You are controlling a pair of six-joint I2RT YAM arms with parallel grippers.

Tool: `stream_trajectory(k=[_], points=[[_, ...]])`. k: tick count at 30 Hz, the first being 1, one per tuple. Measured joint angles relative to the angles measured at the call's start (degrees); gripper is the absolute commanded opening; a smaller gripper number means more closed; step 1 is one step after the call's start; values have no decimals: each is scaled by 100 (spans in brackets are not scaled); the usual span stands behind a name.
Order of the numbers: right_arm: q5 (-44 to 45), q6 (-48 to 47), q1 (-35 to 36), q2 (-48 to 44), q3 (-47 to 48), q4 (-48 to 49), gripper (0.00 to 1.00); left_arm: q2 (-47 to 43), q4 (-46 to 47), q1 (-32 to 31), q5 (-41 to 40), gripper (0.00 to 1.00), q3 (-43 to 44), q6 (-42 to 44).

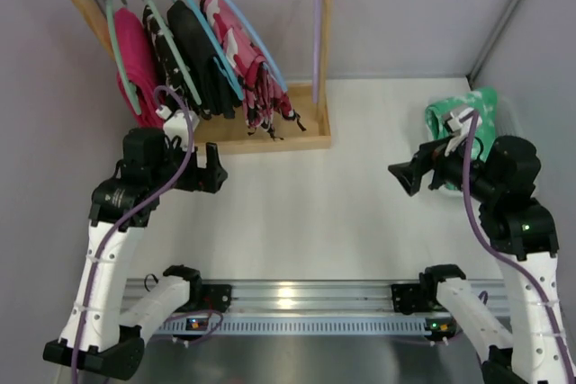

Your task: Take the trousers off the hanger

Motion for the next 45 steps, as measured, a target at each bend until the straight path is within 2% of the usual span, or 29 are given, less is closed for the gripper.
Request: stream_trajectory(k=[3, 6, 12, 19, 24, 31, 35, 40, 45], points=[[-157, 2, -7, 538, 778, -48, 99, -17, -4, 2, 4, 98, 170, -44], [-356, 46, -9, 1325, 1952, -61, 99, -105, 0, 4, 98, 98, 308, -15], [-629, 426, 173, 2730, 3838, 291, 100, -299, -7, 4, 271, 98, 389, 15], [-282, 516, 1552, 4153, 5504, 570, 99, -367, -9, 7, 660, 98, 452, 37], [-13, 564, 2424, 4765, 5965, 826, 99, -402, -11, 7, 1003, 97, 452, 9], [916, 619, 3351, 5665, 6537, 1478, 89, -490, -11, 7, 1228, 97, 452, -59], [1449, 643, 3508, 6253, 7003, 1827, 82, -531, -11, 7, 1261, 97, 452, -129], [1788, 682, 3504, 6773, 7077, 2035, 77, -621, -13, 11, 1285, 98, 452, -149], [1906, 785, 3508, 7141, 7077, 2061, 54, -704, -13, 11, 1285, 98, 452, -168]])
